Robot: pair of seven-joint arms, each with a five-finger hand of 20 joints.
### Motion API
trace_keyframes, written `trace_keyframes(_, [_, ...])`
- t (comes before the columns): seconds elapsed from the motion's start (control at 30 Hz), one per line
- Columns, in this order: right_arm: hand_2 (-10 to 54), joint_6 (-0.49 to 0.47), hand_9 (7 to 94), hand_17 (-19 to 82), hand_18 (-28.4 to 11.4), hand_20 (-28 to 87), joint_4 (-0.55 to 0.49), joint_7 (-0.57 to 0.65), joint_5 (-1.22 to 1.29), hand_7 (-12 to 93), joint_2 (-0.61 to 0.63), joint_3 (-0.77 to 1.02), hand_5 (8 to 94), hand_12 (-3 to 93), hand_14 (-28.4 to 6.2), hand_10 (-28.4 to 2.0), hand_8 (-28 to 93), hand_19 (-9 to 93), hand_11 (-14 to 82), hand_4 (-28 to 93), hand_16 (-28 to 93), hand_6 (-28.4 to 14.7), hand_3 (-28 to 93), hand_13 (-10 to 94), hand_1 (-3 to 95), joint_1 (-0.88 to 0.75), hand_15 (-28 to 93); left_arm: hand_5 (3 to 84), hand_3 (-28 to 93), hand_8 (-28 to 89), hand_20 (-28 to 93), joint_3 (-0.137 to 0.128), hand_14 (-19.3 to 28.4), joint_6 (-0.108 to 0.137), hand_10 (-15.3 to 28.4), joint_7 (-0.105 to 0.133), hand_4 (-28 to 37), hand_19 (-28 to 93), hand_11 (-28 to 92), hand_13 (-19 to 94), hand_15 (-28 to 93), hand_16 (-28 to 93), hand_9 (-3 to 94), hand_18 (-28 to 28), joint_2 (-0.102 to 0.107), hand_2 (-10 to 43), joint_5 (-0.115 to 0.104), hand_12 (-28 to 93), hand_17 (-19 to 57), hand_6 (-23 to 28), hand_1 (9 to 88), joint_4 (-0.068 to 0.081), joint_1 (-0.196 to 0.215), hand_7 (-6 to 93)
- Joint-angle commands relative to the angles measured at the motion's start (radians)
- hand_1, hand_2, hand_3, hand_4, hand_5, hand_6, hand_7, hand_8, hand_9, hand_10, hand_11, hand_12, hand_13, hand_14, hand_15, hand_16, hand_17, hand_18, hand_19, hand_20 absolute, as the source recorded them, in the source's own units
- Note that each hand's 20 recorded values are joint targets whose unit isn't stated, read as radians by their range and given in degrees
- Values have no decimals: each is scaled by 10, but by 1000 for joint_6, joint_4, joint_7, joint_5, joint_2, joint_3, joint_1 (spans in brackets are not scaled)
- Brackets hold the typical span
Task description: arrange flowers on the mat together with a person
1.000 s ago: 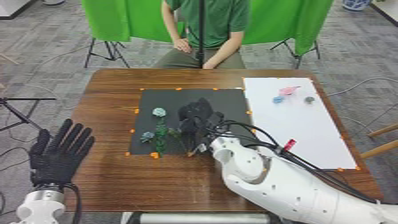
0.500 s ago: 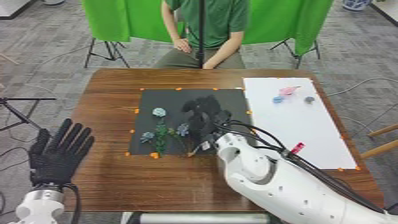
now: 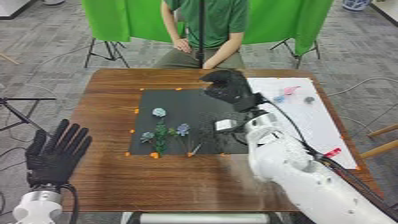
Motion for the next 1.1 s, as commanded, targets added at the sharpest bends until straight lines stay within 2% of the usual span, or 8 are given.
trace_keyframes(0.03, [13, -32, 557, 251, -118, 252, 4, -213, 392, 186, 74, 219, 574, 121, -81, -82, -143, 261, 75, -245, 170, 15, 730, 449, 381, -197, 136, 415, 697, -86, 110, -7, 133, -2, 130, 14, -283, 225, 138, 277, 254, -70, 371, 109, -4, 123, -10, 57, -22, 66, 245, -12, 28, 56])
trace_keyframes(0.23, [59, -105, 511, 232, -113, 259, -11, -281, 584, 156, 74, 337, 566, 104, -82, -92, -131, 112, 64, -239, 98, -1, 728, 362, 317, -319, 119, 414, 700, -86, 110, -15, 132, -7, 129, 33, -283, 224, 138, 276, 252, -70, 370, 108, 7, 119, -14, 57, -21, 66, 245, -28, 58, 57])
trace_keyframes(0.7, [77, -50, 479, 224, -118, 268, -4, -356, 714, 141, 124, 390, 541, 95, -84, -94, -121, 89, 59, -236, 74, -4, 733, 338, 275, -368, 119, 412, 701, -86, 110, -13, 127, -21, 129, 48, -283, 220, 135, 274, 244, -70, 369, 107, 8, 115, -3, 57, -21, 66, 245, -21, 27, 56])
trace_keyframes(0.8, [76, -132, 477, 224, -118, 269, -46, -356, 724, 140, 108, 546, 539, 95, -85, -93, -120, 88, 58, -235, 71, -3, 734, 336, 273, -507, 120, 413, 700, -86, 109, -22, 127, -14, 129, 47, -283, 217, 135, 274, 241, -70, 368, 106, 10, 115, -8, 57, -20, 66, 245, -22, 30, 55])
trace_keyframes(0.9, [75, -125, 475, 223, -118, 270, -55, -351, 742, 140, 106, 558, 539, 94, -86, -92, -120, 87, 59, -234, 69, -3, 734, 336, 271, -530, 122, 413, 700, -86, 110, -28, 127, -14, 129, 38, -283, 216, 134, 274, 241, -69, 369, 106, 20, 115, -2, 57, -20, 66, 245, -16, 18, 55])
trace_keyframes(0.97, [75, -109, 475, 223, -118, 271, -41, -343, 740, 140, 112, 514, 538, 94, -87, -93, -120, 87, 59, -234, 68, -4, 733, 336, 272, -487, 122, 413, 700, -86, 110, -29, 127, -9, 129, 32, -283, 216, 135, 274, 241, -68, 368, 106, 23, 115, 19, 57, -20, 66, 244, -13, 6, 56])
trace_keyframes(1.03, [75, -69, 474, 223, -118, 271, -20, -346, 743, 139, 123, 454, 538, 94, -88, -93, -120, 87, 59, -234, 67, -4, 731, 336, 272, -430, 123, 412, 700, -86, 111, -12, 127, -12, 129, 37, -283, 215, 134, 274, 240, -68, 368, 106, 32, 115, 23, 57, -20, 65, 244, -3, -21, 56])
trace_keyframes(1.1, [75, -39, 474, 223, -118, 272, -19, -354, 755, 139, 110, 460, 537, 94, -88, -93, -120, 87, 58, -233, 67, -4, 731, 337, 271, -427, 124, 412, 700, -86, 111, 25, 127, -8, 128, 34, -283, 215, 134, 273, 240, -68, 368, 105, 35, 115, 12, 57, -20, 66, 244, 17, -88, 56])
